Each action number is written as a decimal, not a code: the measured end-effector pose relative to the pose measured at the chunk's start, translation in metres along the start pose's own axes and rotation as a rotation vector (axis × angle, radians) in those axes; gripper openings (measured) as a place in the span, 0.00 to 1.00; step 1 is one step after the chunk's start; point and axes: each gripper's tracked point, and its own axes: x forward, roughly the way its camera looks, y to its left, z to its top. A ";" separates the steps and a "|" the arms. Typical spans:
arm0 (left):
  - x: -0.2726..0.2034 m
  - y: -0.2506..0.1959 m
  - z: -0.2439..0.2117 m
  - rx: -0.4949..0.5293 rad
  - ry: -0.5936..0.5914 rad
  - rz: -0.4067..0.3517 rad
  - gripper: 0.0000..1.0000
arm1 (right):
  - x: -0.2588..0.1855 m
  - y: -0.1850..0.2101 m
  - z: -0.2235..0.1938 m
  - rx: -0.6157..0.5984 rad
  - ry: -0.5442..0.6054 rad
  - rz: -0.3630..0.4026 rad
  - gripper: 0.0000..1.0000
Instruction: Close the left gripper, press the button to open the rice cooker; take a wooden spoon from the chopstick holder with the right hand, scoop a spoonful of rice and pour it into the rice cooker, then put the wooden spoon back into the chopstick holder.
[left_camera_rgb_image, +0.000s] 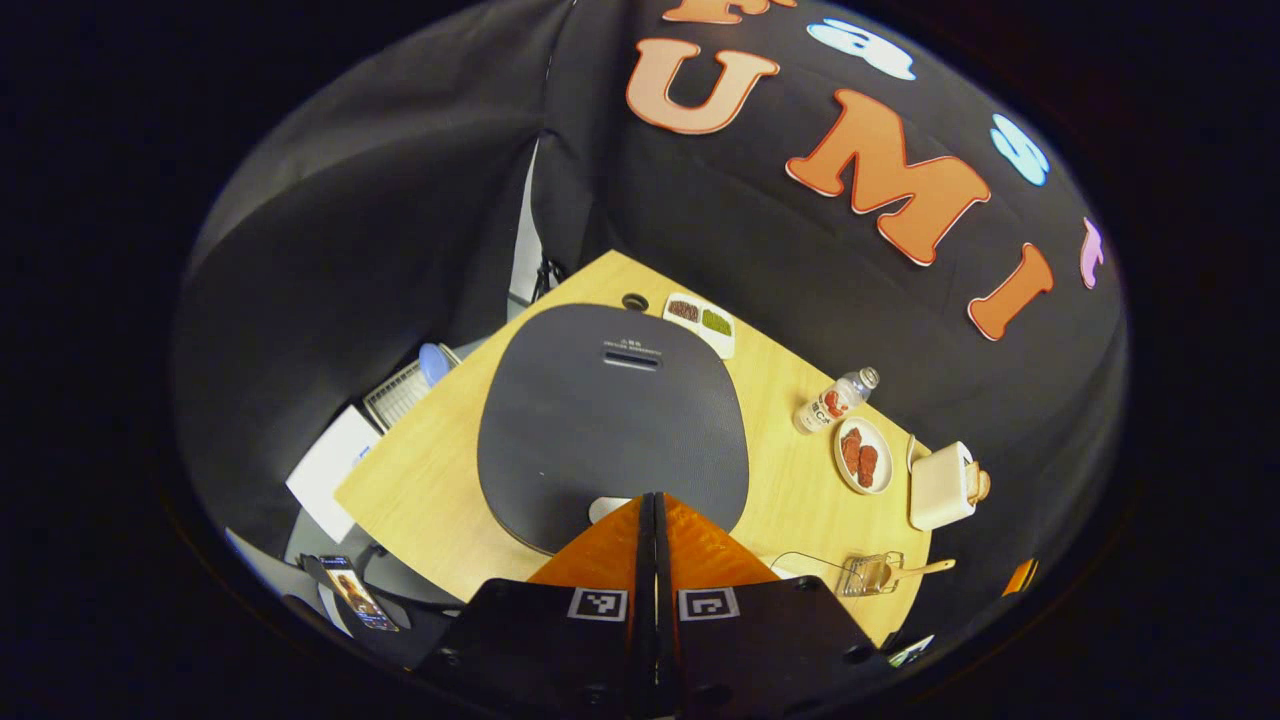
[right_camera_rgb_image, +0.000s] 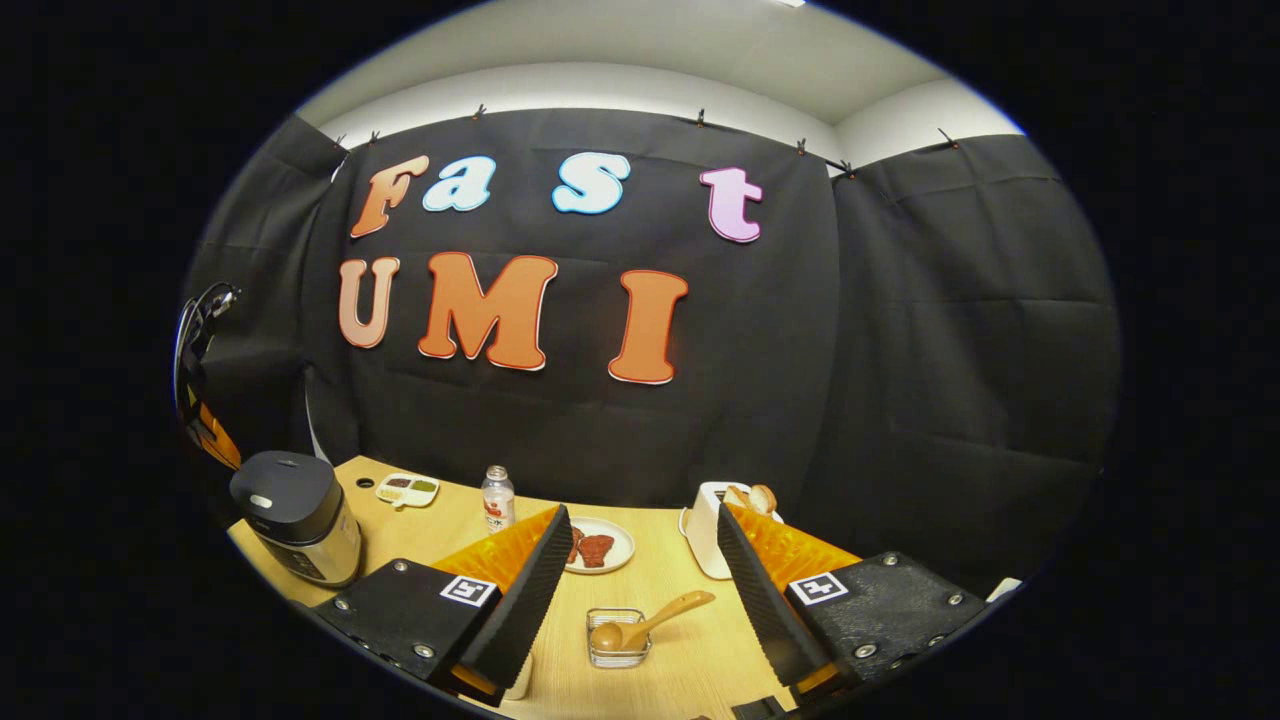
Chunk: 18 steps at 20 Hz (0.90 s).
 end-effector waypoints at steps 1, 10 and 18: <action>0.010 0.001 -0.005 -0.013 0.032 -0.001 0.05 | -0.003 -0.002 -0.003 0.002 0.008 -0.014 0.91; 0.054 0.003 -0.025 -0.014 0.205 -0.011 0.05 | -0.031 -0.015 -0.030 0.006 0.086 -0.119 0.91; 0.059 0.003 -0.032 0.005 0.215 -0.056 0.05 | -0.040 0.002 -0.042 0.045 0.147 -0.162 0.91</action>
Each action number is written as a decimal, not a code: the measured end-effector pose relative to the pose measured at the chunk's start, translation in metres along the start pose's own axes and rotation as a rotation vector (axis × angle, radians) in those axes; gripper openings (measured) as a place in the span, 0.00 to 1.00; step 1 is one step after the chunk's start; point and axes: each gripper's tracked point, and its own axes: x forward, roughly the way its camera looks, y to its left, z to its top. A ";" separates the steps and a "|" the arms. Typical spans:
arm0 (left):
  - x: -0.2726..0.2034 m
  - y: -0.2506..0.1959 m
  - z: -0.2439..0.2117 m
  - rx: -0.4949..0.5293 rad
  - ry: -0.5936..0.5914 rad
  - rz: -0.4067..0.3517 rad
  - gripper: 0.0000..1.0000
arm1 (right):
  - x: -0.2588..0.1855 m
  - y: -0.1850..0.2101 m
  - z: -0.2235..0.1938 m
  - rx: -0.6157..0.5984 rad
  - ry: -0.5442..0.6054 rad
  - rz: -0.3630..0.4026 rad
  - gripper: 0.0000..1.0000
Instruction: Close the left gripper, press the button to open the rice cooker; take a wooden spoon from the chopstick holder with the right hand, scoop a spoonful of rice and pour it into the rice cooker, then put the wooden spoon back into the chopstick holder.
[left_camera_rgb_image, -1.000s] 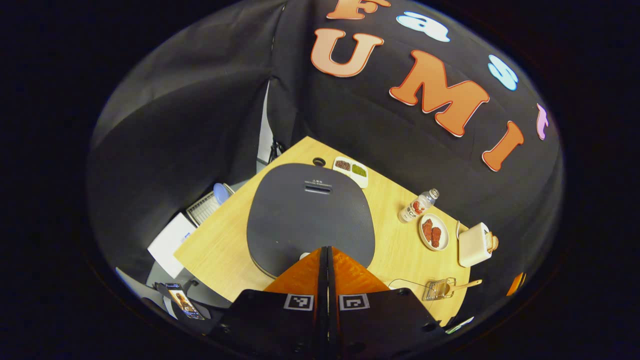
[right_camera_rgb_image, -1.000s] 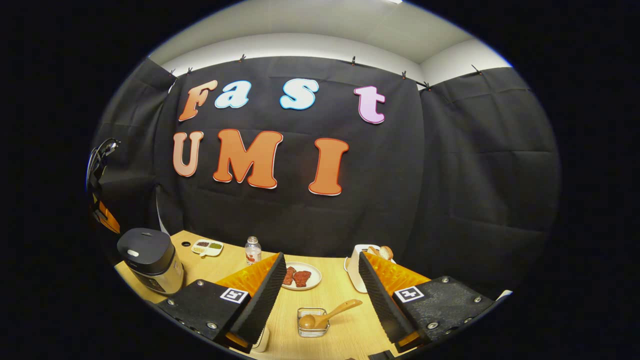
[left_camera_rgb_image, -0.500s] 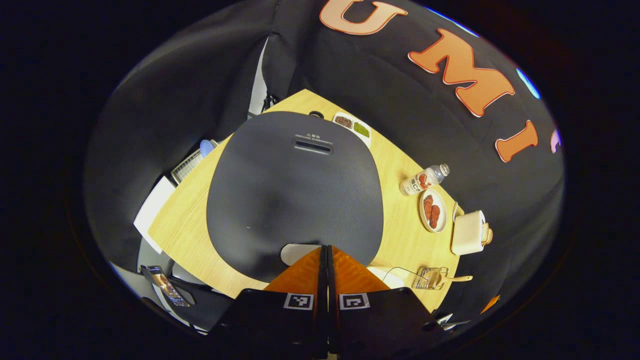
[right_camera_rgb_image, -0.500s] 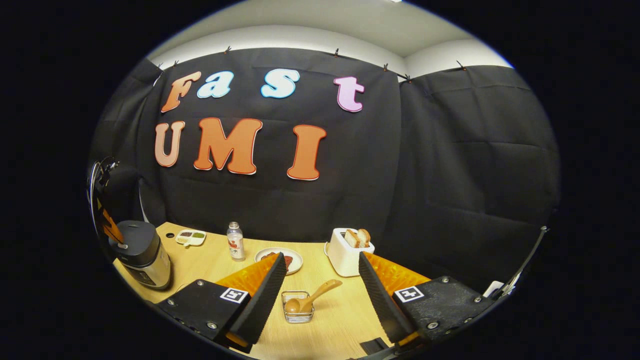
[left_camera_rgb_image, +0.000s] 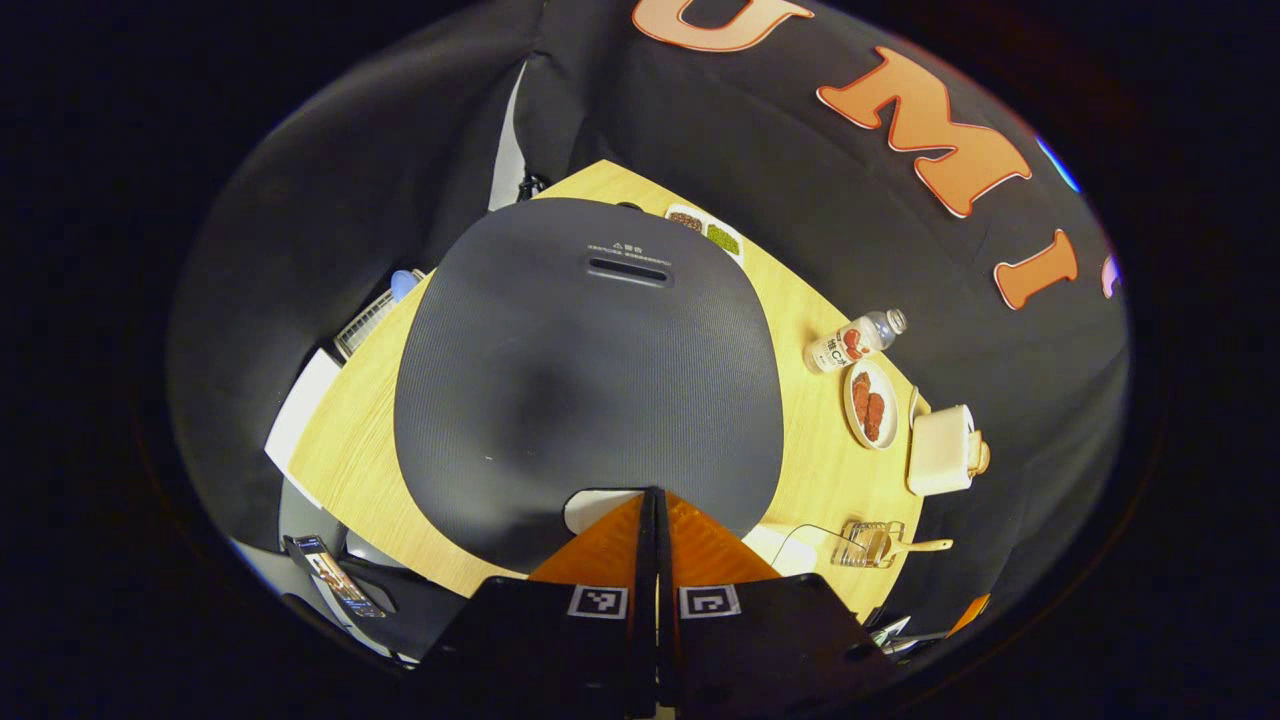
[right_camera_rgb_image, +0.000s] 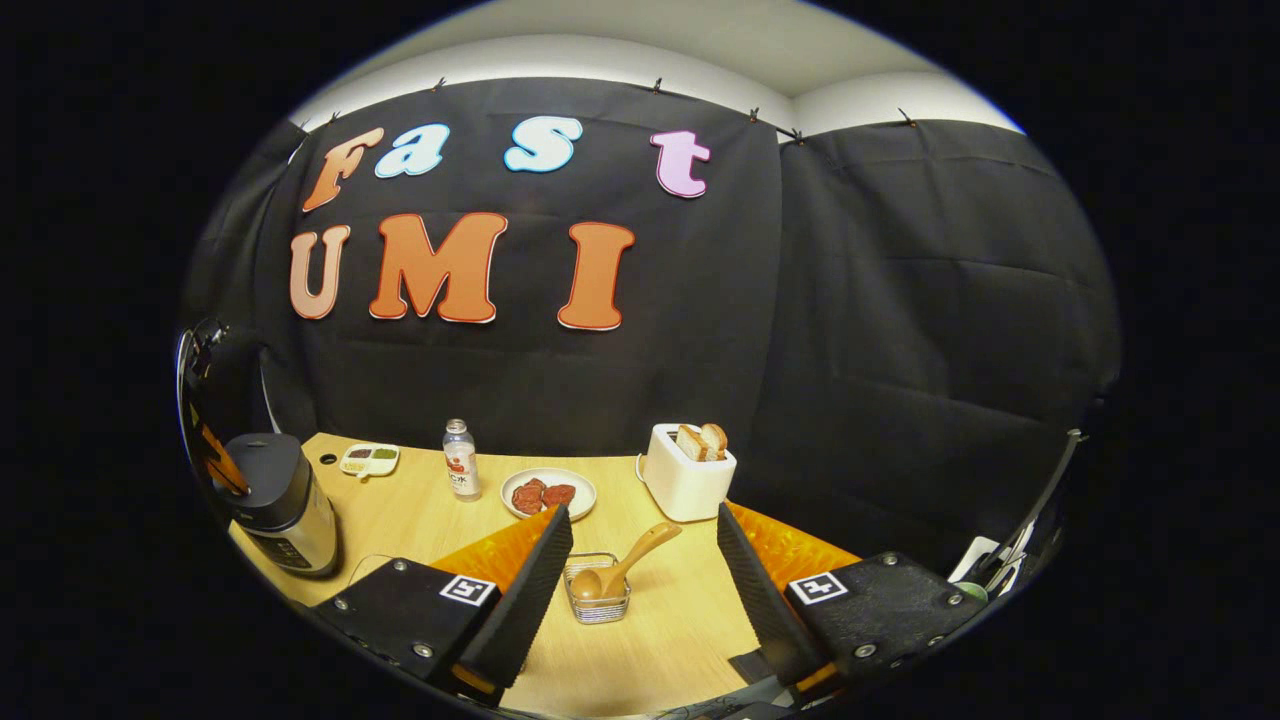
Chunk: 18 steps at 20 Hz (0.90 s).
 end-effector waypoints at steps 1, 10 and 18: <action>-0.001 -0.001 -0.001 0.027 -0.014 -0.013 0.05 | -0.001 0.002 -0.001 0.009 0.009 -0.001 0.91; -0.067 -0.022 0.045 0.270 -0.398 -0.008 0.05 | 0.025 0.009 -0.037 0.046 0.147 0.023 0.91; -0.150 -0.065 0.079 0.345 -0.758 0.119 0.05 | 0.085 0.008 -0.072 0.100 0.256 0.131 0.92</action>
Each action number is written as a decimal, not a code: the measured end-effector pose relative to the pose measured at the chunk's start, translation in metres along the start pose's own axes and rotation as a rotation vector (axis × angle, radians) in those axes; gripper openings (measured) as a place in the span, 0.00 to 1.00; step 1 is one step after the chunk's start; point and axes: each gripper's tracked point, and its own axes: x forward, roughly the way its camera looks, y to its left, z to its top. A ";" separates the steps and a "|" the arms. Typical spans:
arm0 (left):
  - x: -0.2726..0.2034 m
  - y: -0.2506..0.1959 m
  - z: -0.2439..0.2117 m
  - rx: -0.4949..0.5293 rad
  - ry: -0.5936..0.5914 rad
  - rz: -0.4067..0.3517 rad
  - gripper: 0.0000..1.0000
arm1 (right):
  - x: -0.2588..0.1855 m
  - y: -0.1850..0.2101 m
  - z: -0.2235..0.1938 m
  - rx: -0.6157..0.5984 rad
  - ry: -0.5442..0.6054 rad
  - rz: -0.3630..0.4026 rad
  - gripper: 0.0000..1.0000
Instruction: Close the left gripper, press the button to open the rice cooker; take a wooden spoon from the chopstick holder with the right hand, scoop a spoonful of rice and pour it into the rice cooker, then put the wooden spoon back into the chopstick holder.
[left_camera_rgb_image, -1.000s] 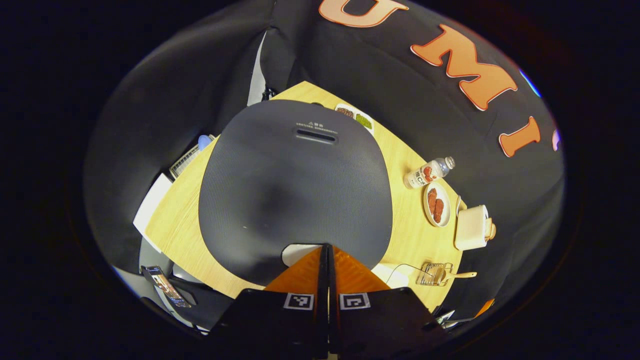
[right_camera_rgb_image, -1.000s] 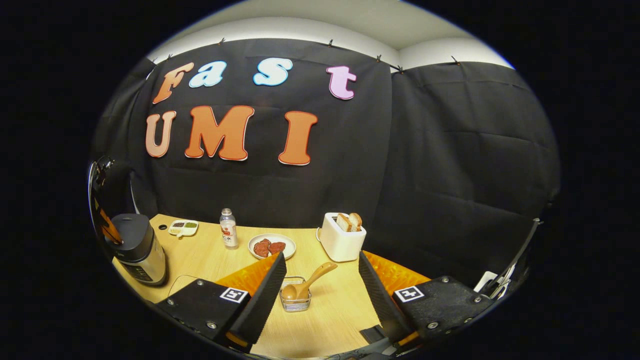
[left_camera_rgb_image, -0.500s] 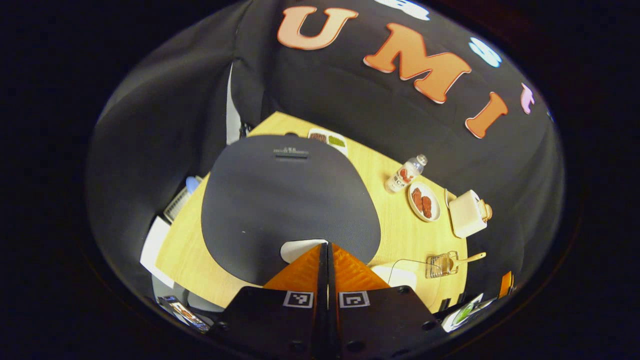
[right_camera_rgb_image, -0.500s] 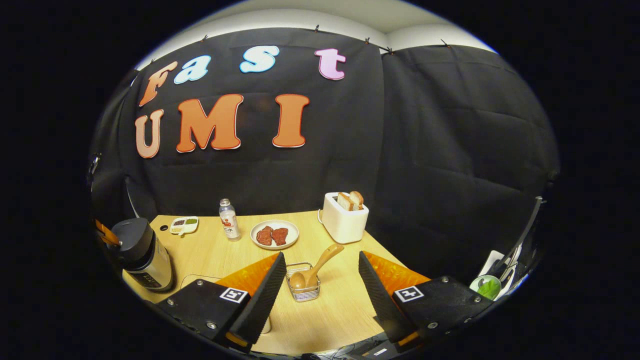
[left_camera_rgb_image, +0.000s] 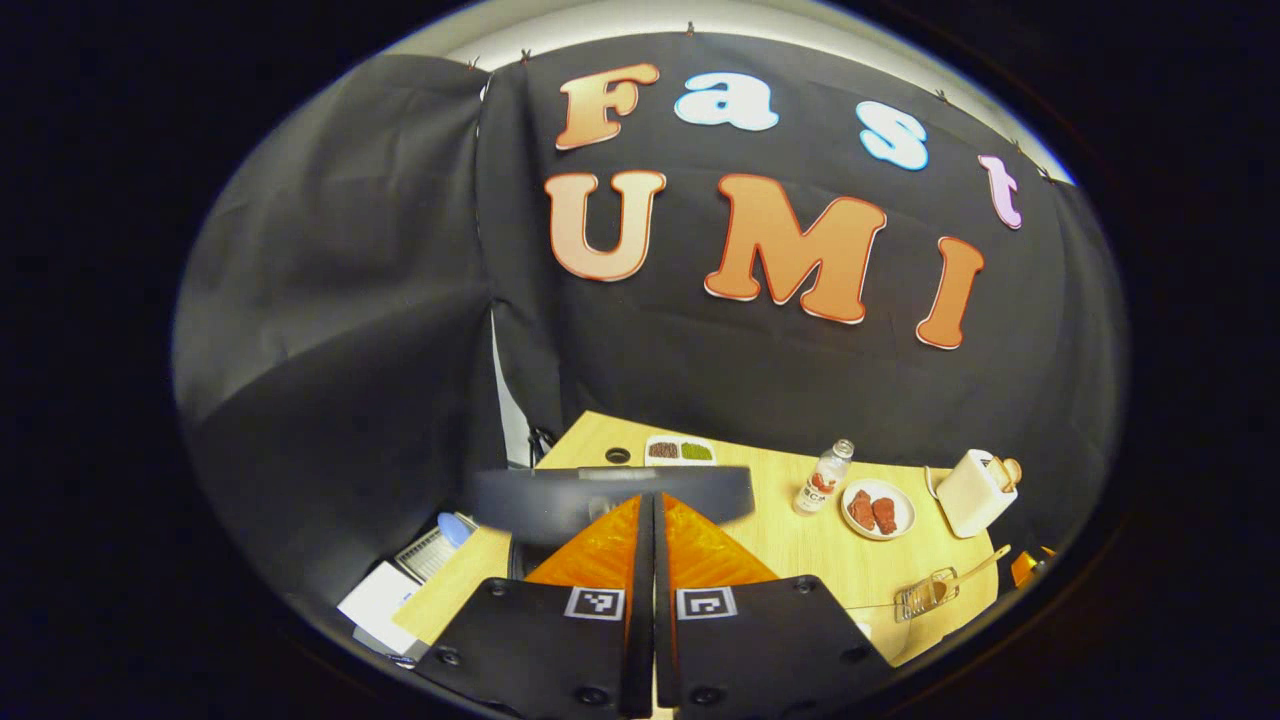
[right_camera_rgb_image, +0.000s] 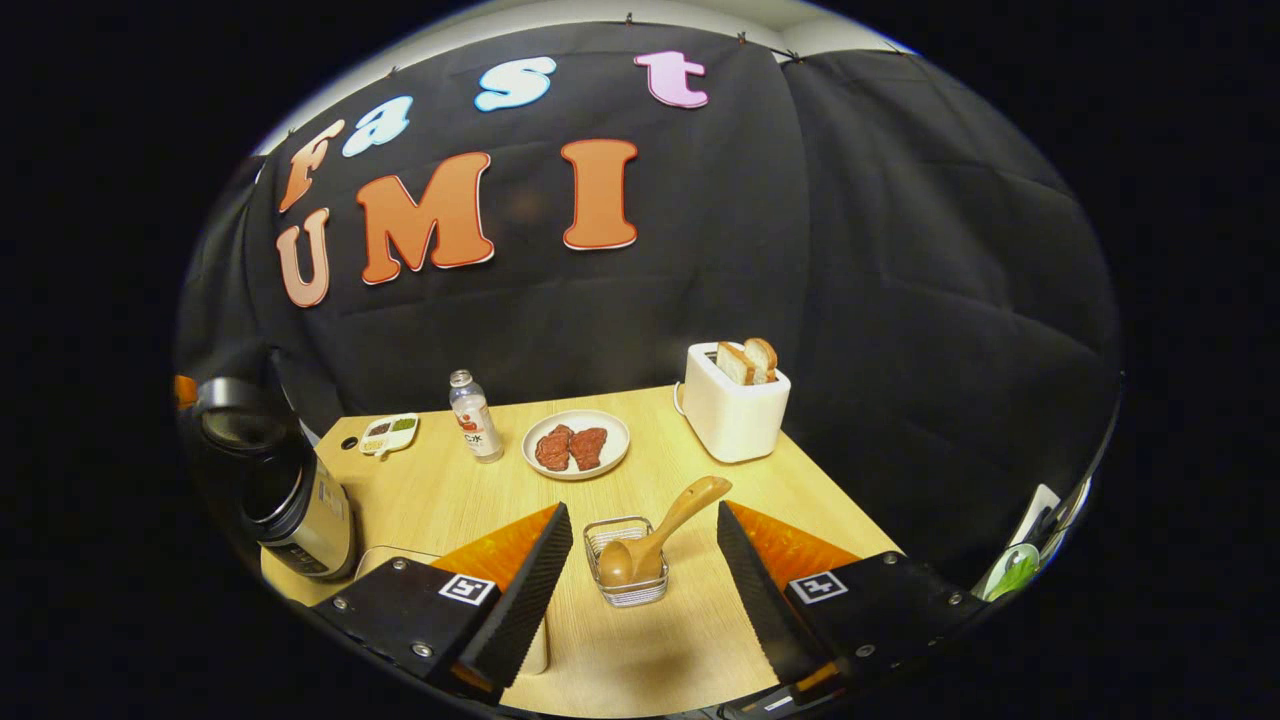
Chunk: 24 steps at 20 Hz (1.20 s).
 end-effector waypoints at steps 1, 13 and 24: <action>-0.008 -0.005 0.003 0.022 -0.026 0.007 0.05 | 0.010 -0.006 -0.004 0.001 0.015 -0.001 0.91; -0.072 -0.041 0.014 0.158 -0.198 0.138 0.43 | 0.090 -0.013 -0.061 0.085 0.232 0.103 0.92; -0.100 -0.046 -0.023 0.179 -0.125 0.247 0.55 | 0.134 0.002 -0.077 0.194 0.245 0.216 0.49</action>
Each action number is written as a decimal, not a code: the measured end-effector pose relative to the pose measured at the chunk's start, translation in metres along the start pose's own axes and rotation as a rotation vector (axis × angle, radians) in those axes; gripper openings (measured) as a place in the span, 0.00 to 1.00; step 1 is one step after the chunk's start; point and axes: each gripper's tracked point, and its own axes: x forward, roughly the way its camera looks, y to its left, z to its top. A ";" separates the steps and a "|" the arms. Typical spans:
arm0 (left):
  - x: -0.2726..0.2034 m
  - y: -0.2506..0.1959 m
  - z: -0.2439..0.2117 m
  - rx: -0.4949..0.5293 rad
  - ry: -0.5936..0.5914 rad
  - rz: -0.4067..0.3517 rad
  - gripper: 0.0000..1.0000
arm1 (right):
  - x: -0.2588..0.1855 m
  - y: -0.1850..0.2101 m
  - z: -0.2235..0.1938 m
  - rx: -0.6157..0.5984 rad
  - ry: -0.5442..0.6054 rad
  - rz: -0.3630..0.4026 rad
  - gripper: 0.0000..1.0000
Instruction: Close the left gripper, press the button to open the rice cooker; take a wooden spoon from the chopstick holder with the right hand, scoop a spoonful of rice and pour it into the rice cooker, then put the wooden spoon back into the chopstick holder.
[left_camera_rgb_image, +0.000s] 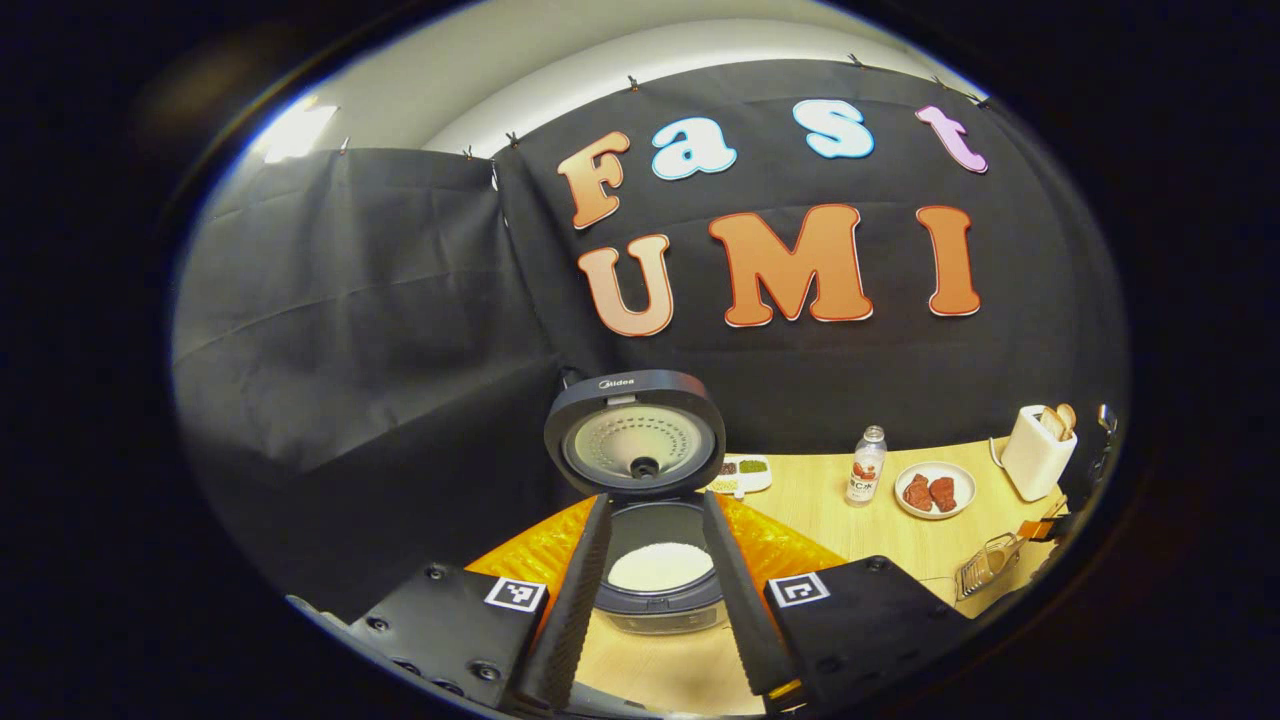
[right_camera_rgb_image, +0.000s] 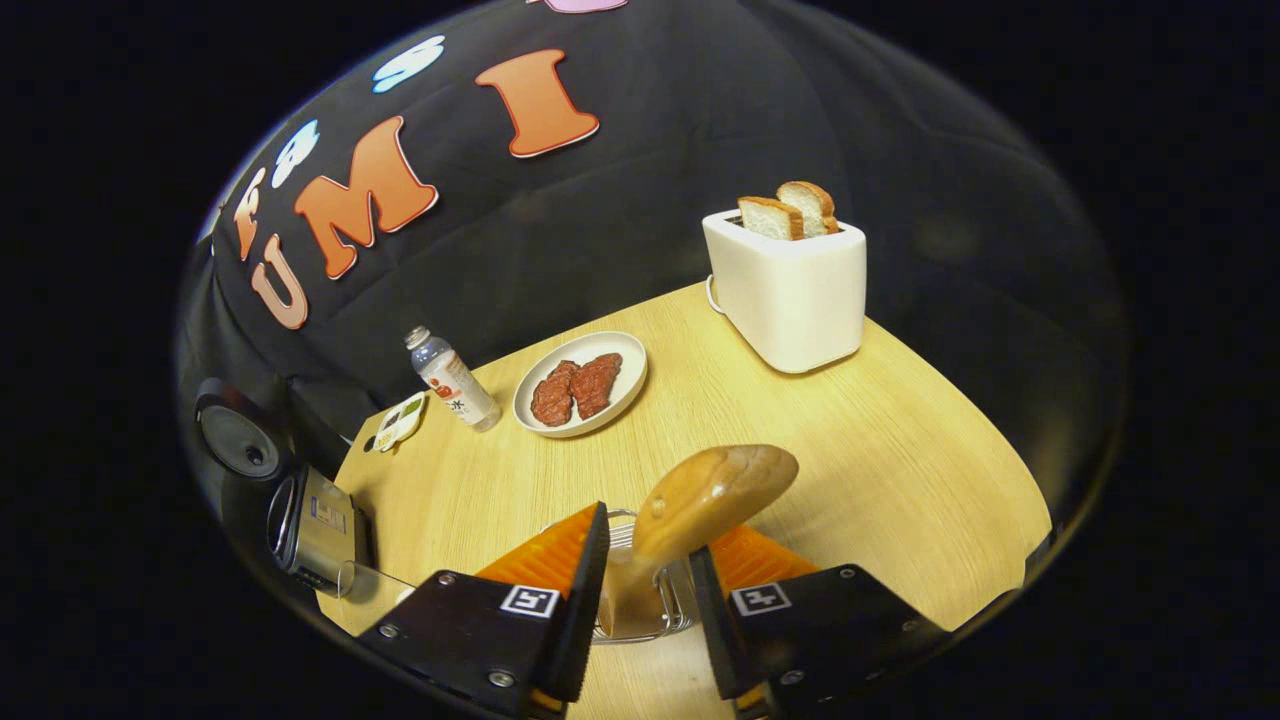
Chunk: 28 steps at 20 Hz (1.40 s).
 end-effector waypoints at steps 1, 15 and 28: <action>-0.001 0.000 0.000 0.002 0.002 0.008 0.55 | 0.002 0.002 -0.001 -0.002 0.001 0.009 0.45; 0.002 0.007 0.004 0.014 -0.047 -0.025 0.89 | -0.050 0.027 0.049 0.053 -0.123 -0.003 0.09; 0.022 0.052 -0.024 -0.007 -0.056 -0.049 0.84 | -0.111 0.162 0.014 -0.051 -0.088 0.176 0.09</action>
